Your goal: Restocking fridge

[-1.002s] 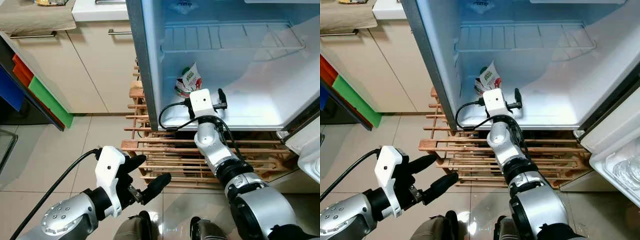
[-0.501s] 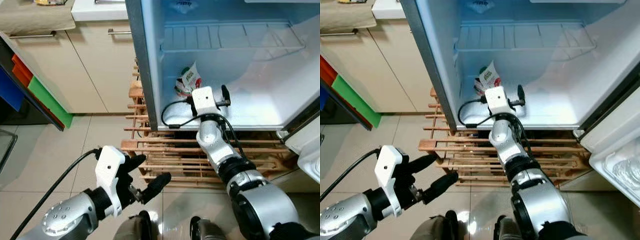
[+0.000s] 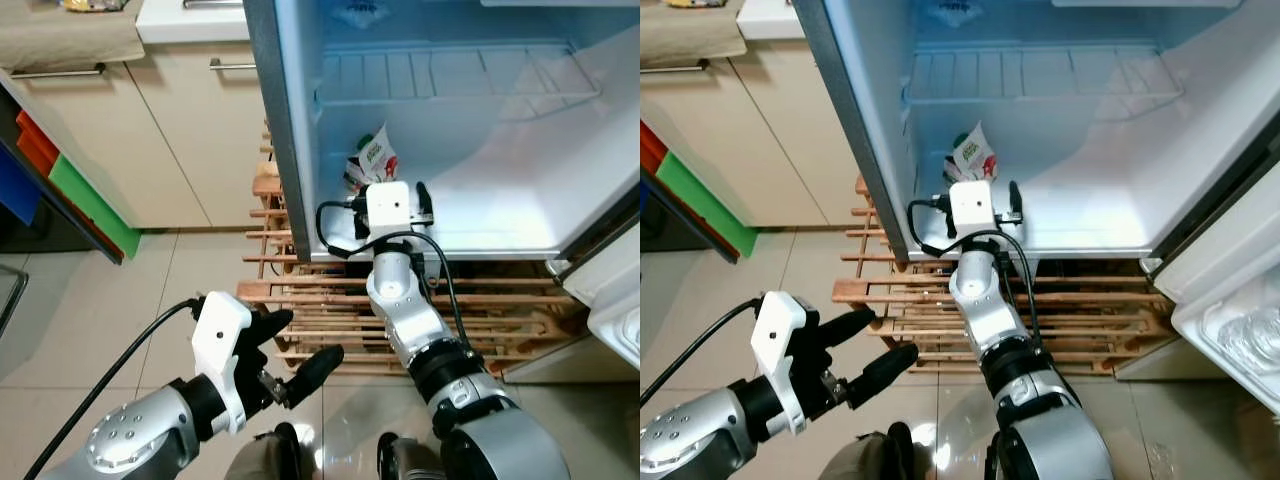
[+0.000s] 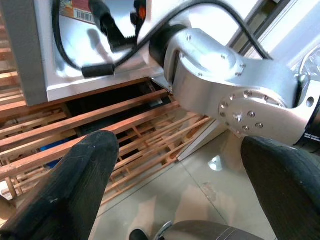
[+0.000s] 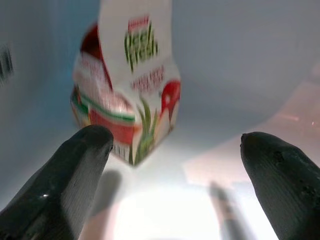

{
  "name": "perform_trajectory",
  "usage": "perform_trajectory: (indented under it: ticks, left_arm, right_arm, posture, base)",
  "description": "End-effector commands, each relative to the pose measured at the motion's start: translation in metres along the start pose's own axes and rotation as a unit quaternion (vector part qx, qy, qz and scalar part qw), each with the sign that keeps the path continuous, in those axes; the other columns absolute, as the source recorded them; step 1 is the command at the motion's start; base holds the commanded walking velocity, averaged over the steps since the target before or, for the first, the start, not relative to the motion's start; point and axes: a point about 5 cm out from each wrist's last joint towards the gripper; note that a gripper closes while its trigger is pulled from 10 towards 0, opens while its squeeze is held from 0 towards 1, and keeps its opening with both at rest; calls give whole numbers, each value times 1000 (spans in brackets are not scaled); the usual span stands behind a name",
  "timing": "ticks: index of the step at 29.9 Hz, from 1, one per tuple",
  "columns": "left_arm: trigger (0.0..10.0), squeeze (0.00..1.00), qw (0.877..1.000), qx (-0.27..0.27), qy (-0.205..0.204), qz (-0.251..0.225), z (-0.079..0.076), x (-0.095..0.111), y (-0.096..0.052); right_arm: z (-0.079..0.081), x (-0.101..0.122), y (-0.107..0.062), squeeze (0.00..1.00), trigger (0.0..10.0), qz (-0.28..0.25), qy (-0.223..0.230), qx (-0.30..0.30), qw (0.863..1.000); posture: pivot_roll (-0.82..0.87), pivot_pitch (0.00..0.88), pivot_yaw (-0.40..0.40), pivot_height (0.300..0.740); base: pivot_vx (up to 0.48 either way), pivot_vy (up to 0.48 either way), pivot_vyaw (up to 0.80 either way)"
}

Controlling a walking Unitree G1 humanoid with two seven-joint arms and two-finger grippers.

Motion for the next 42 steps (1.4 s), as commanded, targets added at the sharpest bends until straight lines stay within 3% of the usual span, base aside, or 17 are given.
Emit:
perform_trajectory:
  ticks: [1, 14, 18, 24, 28, 35, 42]
  left_arm:
    - [10000, 0, 1000, 1, 4, 2, -3, 0, -1]
    - [10000, 0, 1000, 6, 4, 2, -4, 0, -2]
    - [10000, 0, 1000, 6, 5, 2, -3, 0, -2]
    - [10000, 0, 1000, 6, 4, 0, -4, 0, -1]
    - [10000, 0, 1000, 7, 4, 1, -4, -1, -1]
    - [10000, 0, 1000, 4, 5, -3, -4, 0, 1]
    - [10000, 0, 1000, 6, 7, -3, -4, 1, 0]
  right_arm:
    - [5, -4, -1, 0, 10000, 13, -19, 17, 1000]
    - [-14, -2, 17, 0, 10000, 10, -84, 0, 996]
    - [-33, 1, 26, 0, 10000, -1, -141, -29, 990]
    - [-52, 3, 33, 0, 10000, -5, -166, -54, 985]
    - [-51, 8, 35, 0, 10000, -14, -152, -53, 987]
    - [-42, 0, 32, 0, 10000, 24, -134, -35, 990]
    - [-37, 23, 42, 0, 10000, -14, -185, -27, 982]
  posture:
    - [91, 262, 50, 740]
    - [100, 261, 44, 740]
    - [98, 260, 40, 740]
    - [96, 263, 38, 740]
    - [93, 264, 35, 740]
    - [90, 265, 37, 740]
    - [107, 256, 33, 740]
  base:
    - [0, 0, 0]
    - [0, 0, 0]
    - [0, 0, 0]
    - [0, 0, 0]
    - [0, 0, 0]
    - [0, 0, 0]
    - [0, 0, 0]
Point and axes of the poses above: a point about 5 cm out from each wrist's last joint towards the gripper, its own y axis pointing out of the wrist towards the gripper, its own x axis along the axis of the wrist's last joint, z = x × y, and after that the axes turned 6 degrees about y, right-handed
